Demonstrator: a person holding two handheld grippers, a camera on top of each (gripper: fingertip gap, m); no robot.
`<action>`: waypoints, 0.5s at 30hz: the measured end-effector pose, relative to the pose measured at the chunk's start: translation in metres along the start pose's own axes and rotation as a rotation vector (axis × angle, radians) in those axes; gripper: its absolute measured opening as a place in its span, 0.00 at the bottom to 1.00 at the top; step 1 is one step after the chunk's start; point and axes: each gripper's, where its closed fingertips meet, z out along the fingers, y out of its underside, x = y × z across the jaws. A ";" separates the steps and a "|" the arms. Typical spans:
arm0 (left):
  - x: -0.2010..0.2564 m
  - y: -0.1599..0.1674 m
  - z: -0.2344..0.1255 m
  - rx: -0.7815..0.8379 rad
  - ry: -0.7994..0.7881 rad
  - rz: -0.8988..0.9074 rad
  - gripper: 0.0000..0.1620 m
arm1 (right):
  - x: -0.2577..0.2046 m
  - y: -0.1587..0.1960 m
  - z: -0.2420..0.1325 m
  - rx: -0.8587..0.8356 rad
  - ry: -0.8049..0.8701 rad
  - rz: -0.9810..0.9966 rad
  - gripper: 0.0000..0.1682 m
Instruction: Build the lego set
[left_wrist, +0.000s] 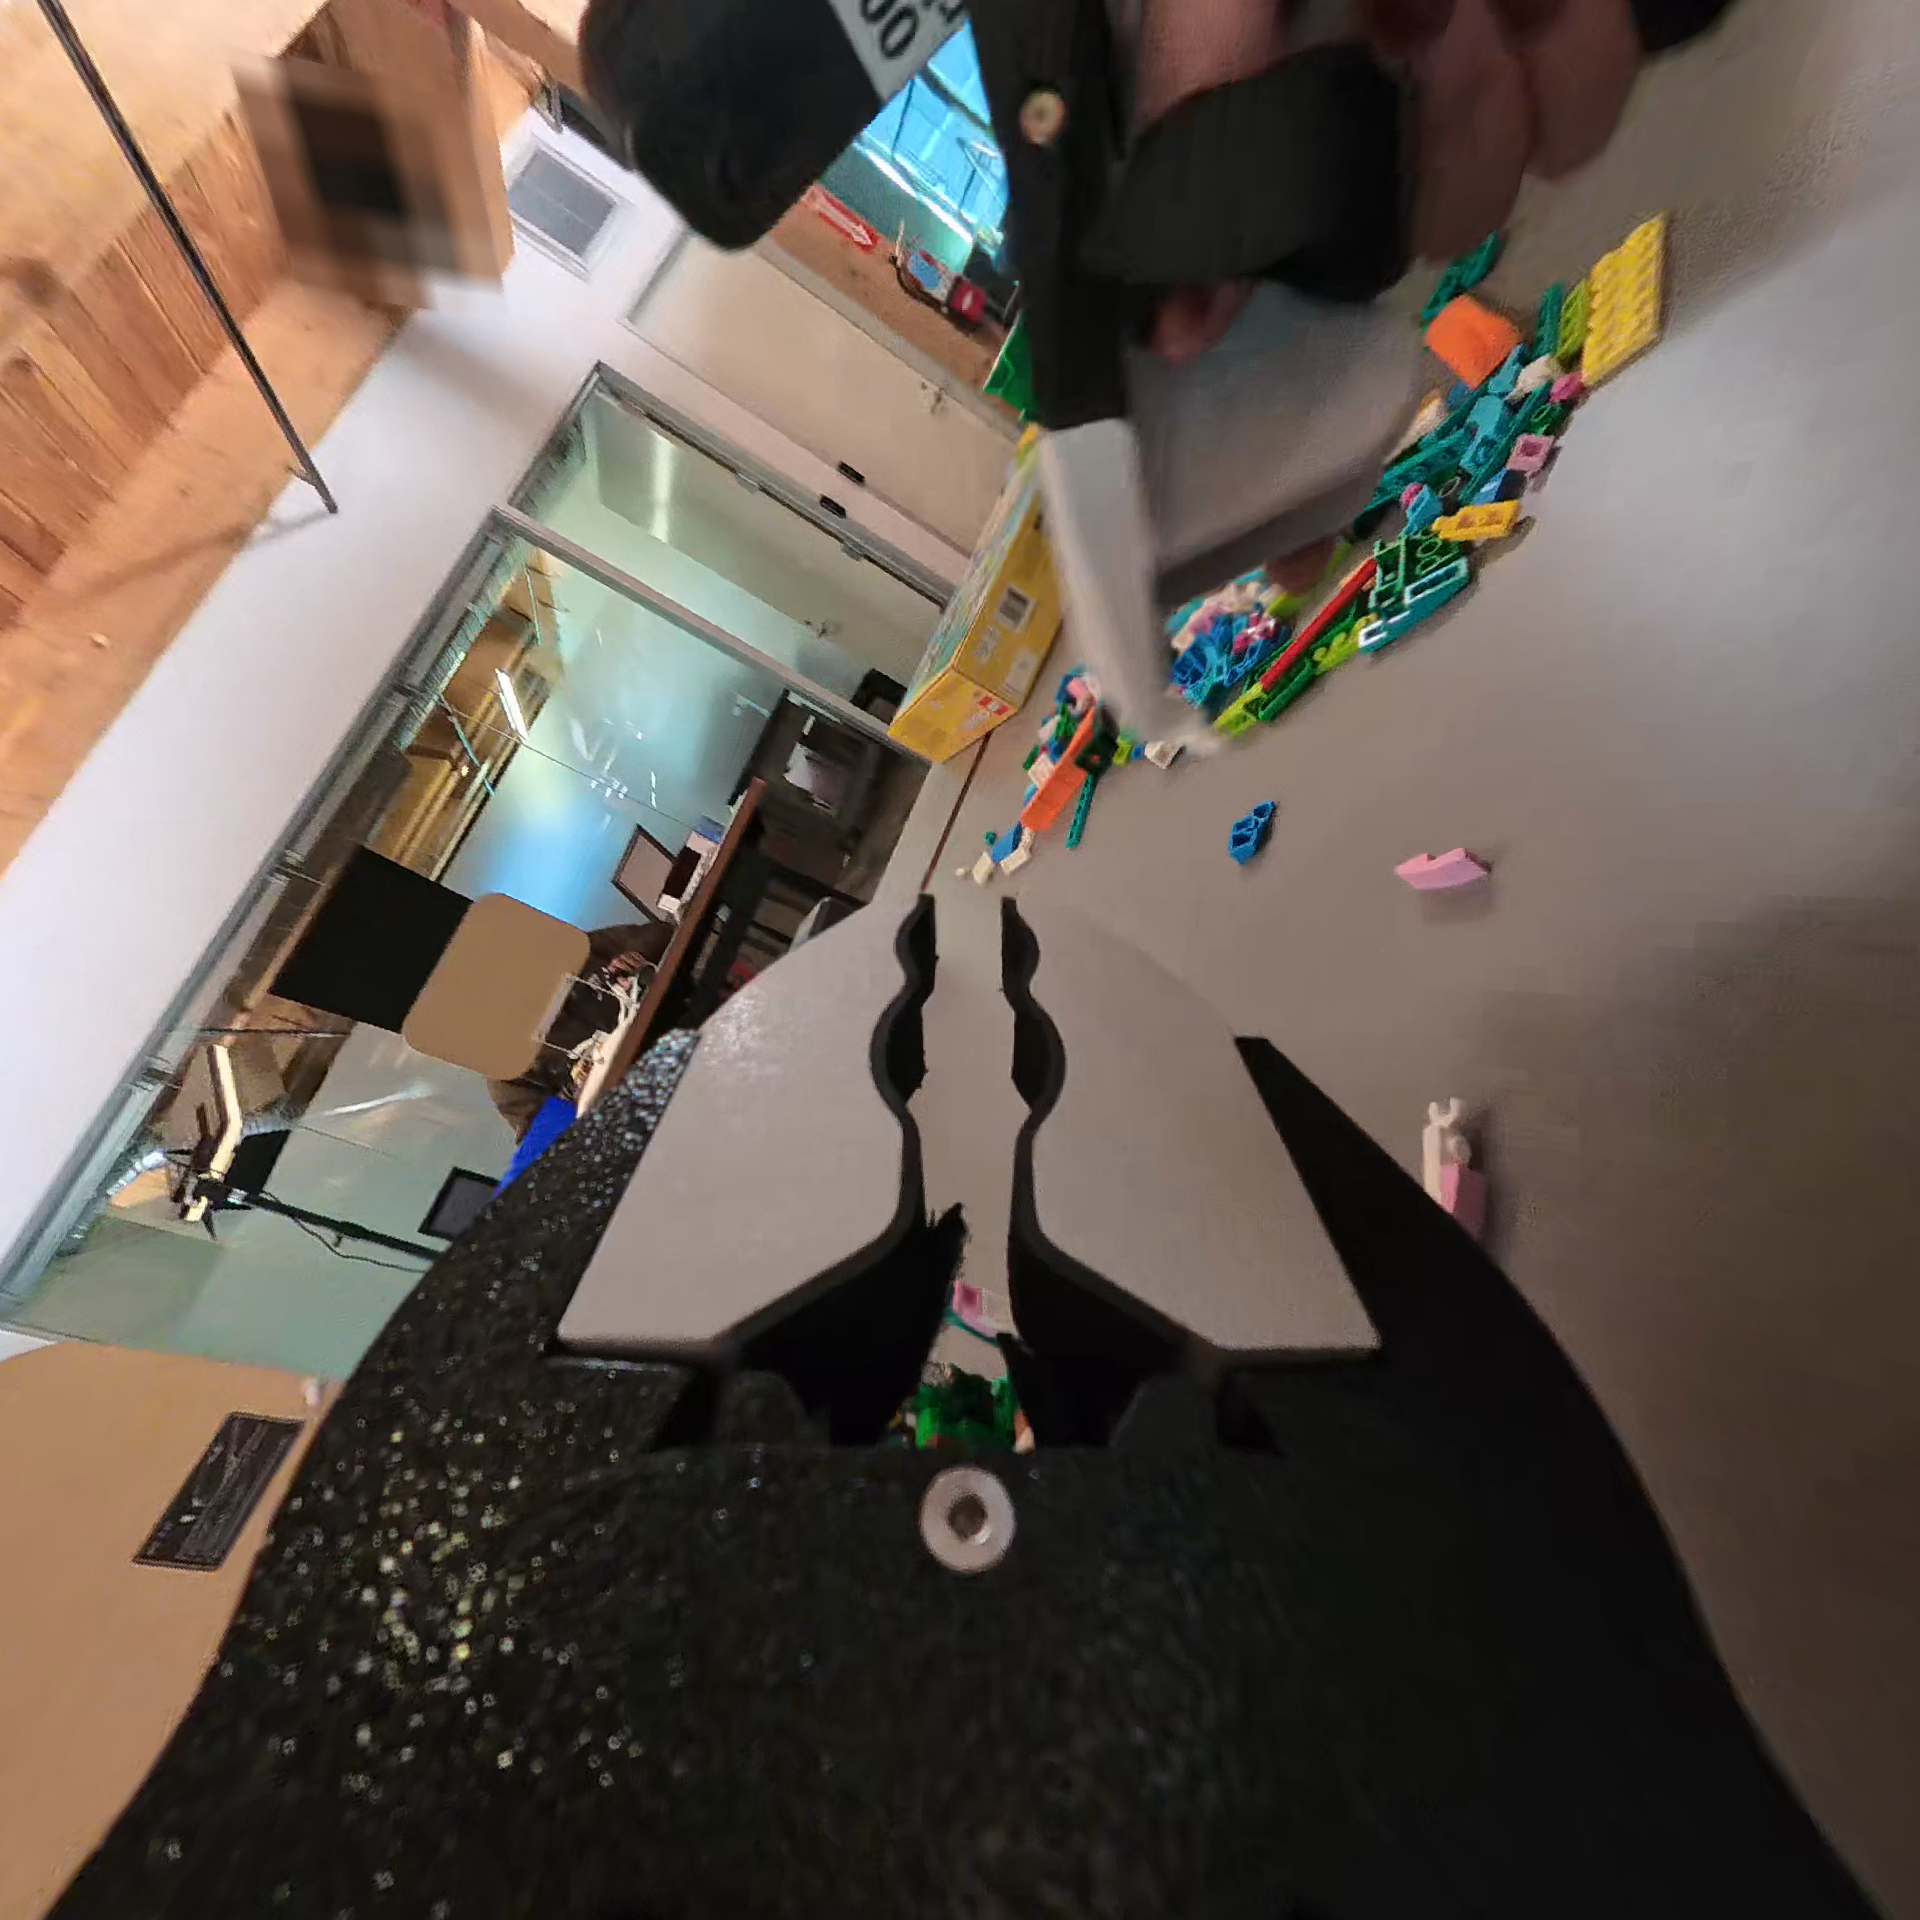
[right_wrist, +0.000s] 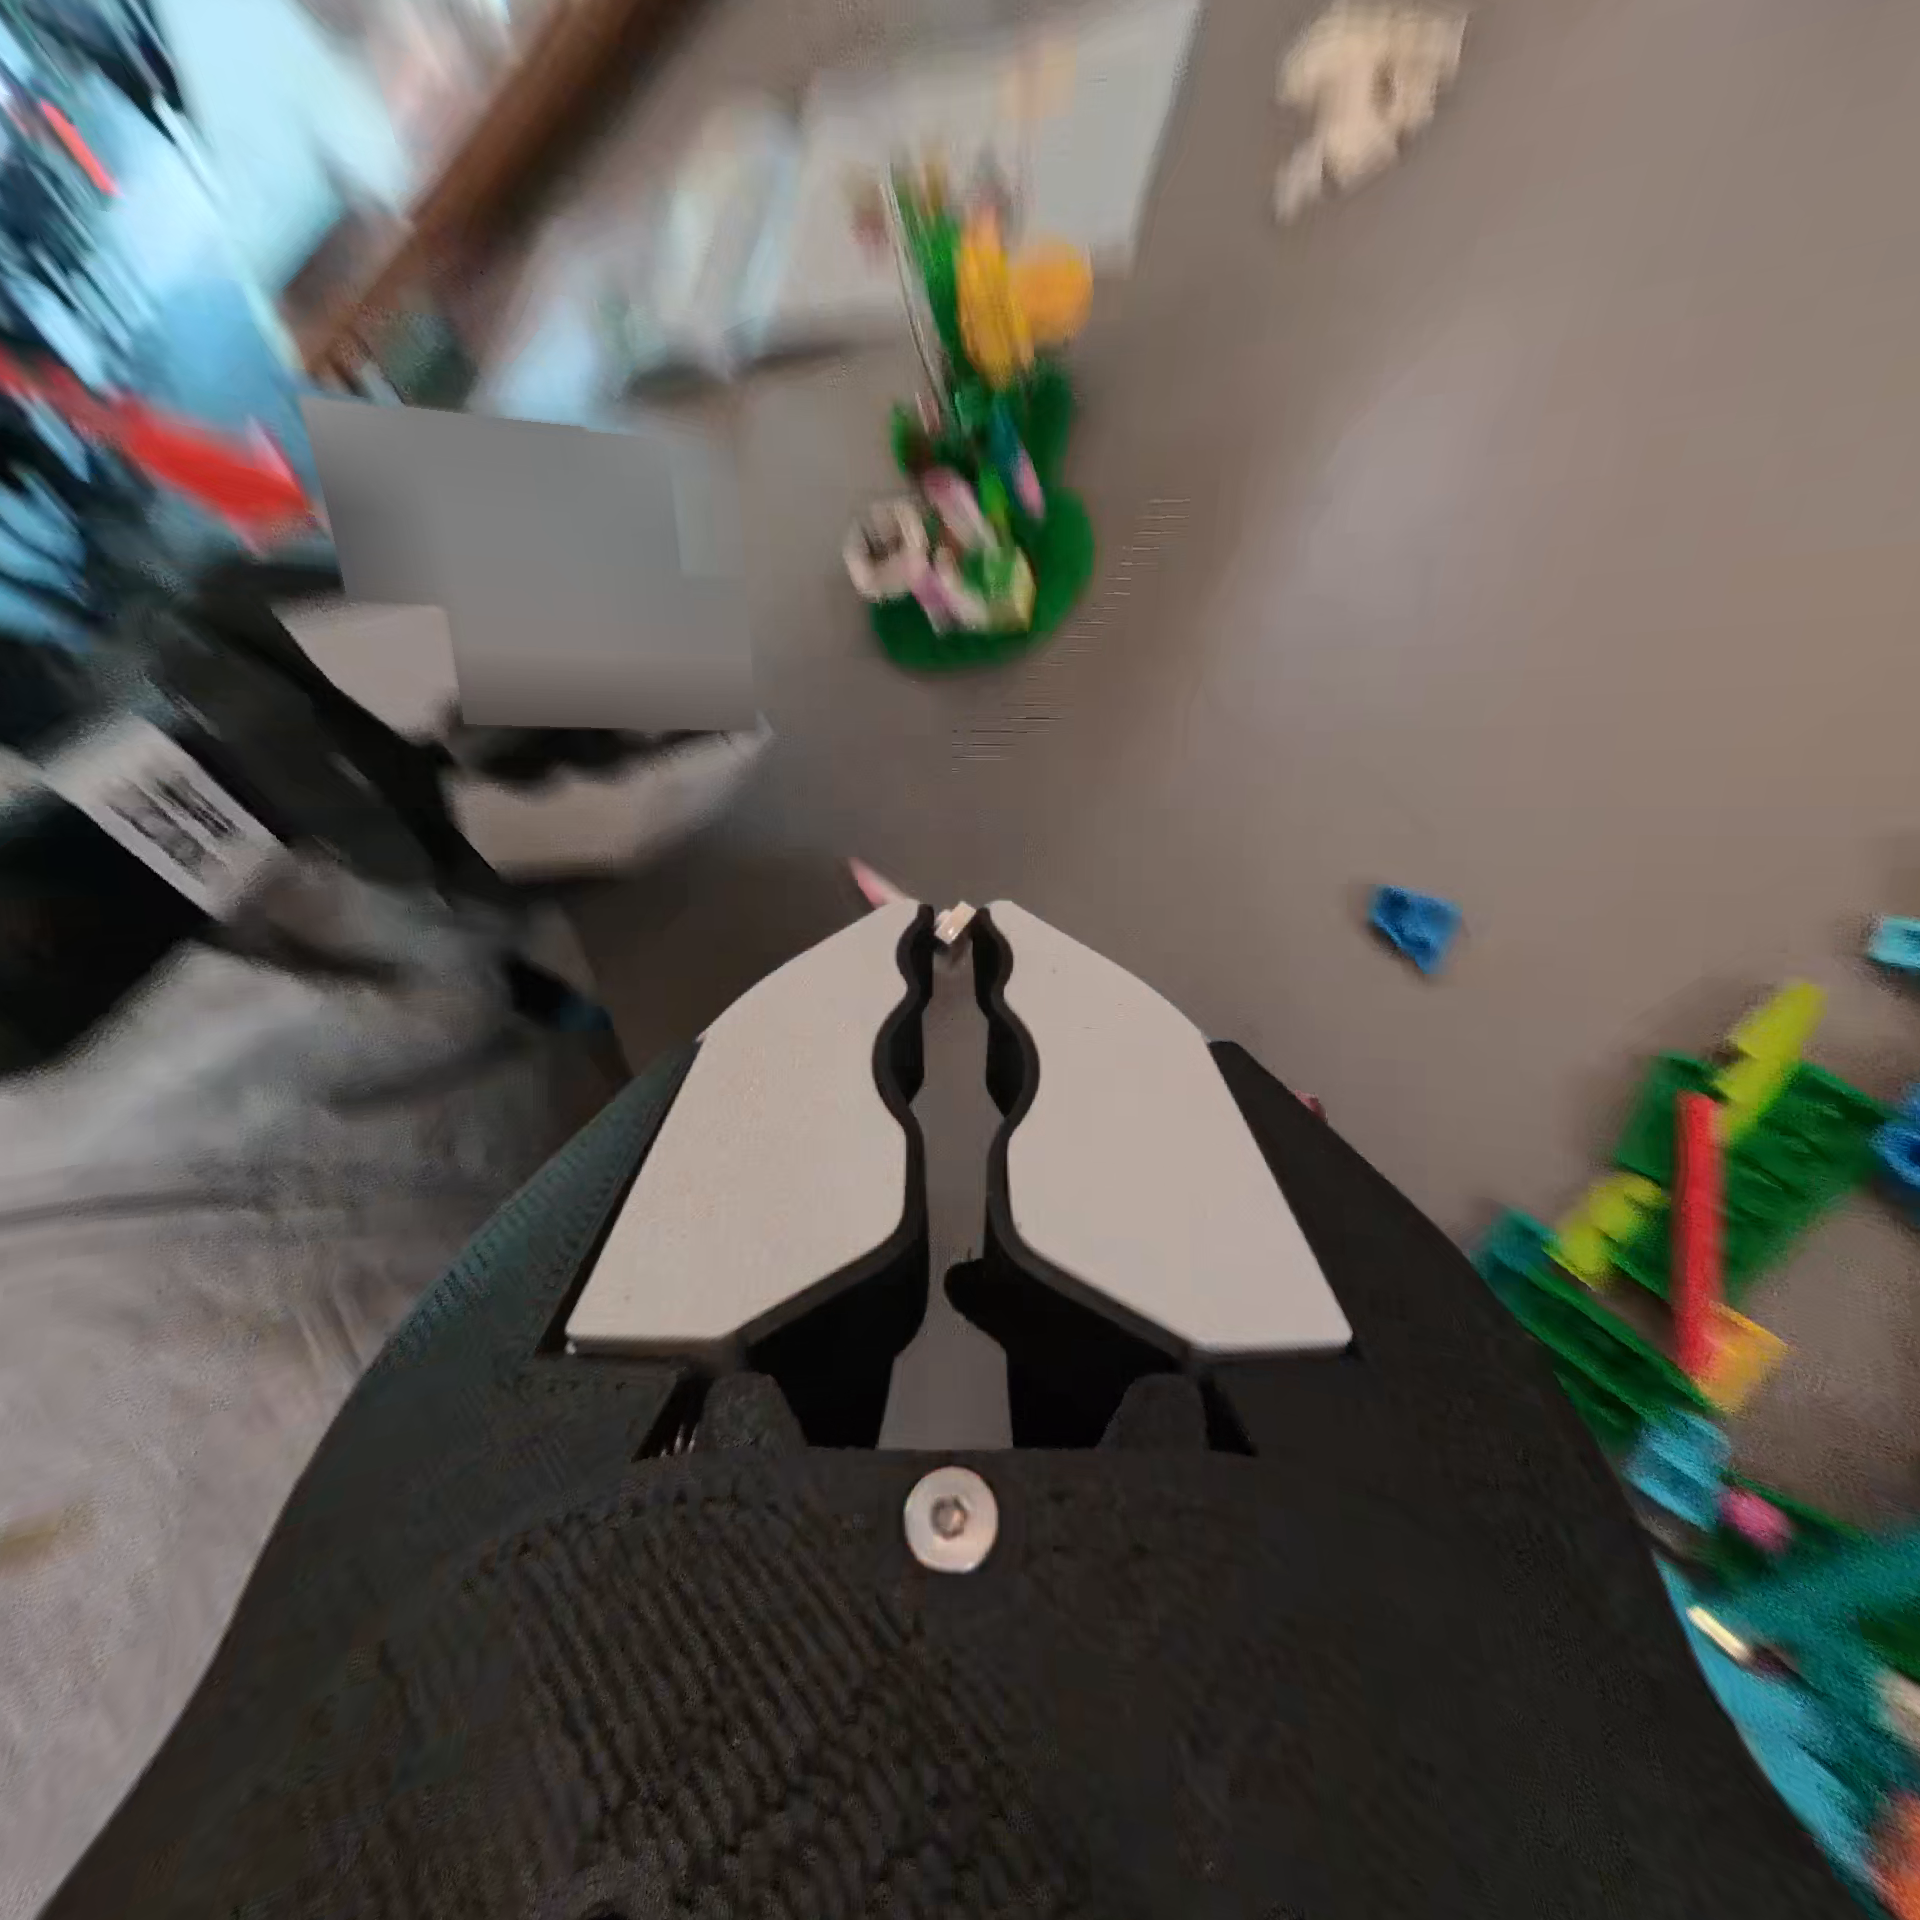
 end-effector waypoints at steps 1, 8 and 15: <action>0.000 0.001 0.000 -0.003 0.002 -0.013 0.06 | 0.009 0.014 -0.001 -0.142 0.042 -0.051 0.04; 0.001 0.006 0.001 -0.020 0.026 -0.036 0.02 | 0.040 0.081 -0.009 -0.869 0.183 -0.323 0.04; 0.007 0.008 0.001 -0.033 0.084 -0.088 0.00 | 0.047 0.090 -0.005 -1.066 0.213 -0.424 0.04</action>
